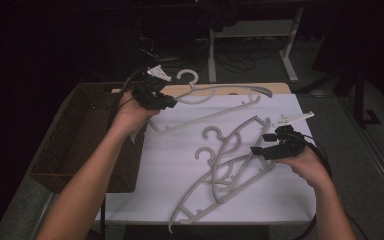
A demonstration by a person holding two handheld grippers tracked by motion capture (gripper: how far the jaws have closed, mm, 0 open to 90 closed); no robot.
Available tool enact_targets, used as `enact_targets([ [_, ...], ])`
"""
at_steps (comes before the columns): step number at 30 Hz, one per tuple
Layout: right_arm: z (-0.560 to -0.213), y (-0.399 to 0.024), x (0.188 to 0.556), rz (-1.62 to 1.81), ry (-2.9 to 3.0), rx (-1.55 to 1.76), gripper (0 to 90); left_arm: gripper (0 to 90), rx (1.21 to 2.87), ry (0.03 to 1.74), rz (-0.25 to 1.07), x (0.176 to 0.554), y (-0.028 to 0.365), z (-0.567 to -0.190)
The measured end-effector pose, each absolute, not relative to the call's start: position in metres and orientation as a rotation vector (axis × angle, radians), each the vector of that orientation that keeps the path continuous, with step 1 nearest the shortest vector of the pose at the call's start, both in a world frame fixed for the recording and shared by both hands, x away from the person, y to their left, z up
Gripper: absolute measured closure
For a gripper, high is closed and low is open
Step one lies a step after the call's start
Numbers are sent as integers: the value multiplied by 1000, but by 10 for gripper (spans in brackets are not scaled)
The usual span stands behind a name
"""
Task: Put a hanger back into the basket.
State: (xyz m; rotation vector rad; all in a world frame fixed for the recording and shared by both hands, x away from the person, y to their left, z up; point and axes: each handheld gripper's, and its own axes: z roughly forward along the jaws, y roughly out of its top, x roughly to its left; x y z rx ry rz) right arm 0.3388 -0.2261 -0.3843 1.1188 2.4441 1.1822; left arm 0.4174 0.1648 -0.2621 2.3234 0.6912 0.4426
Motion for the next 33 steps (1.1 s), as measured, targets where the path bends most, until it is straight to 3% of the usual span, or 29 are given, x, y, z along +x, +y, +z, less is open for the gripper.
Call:
enact_targets([
  [7,-387,-222,338,1177,2421,1140,114,820,2253,784,509,410,228,-239],
  [10,-390,-221,338,1176,2393,1147,5,820,2231,835,536,408,258,-235],
  [26,-395,-230,341,1148,2344,1193,0,819,2144,1118,674,386,401,-265],
  [33,-397,-231,343,1131,2352,1196,0,819,2145,1193,719,381,441,-283],
])
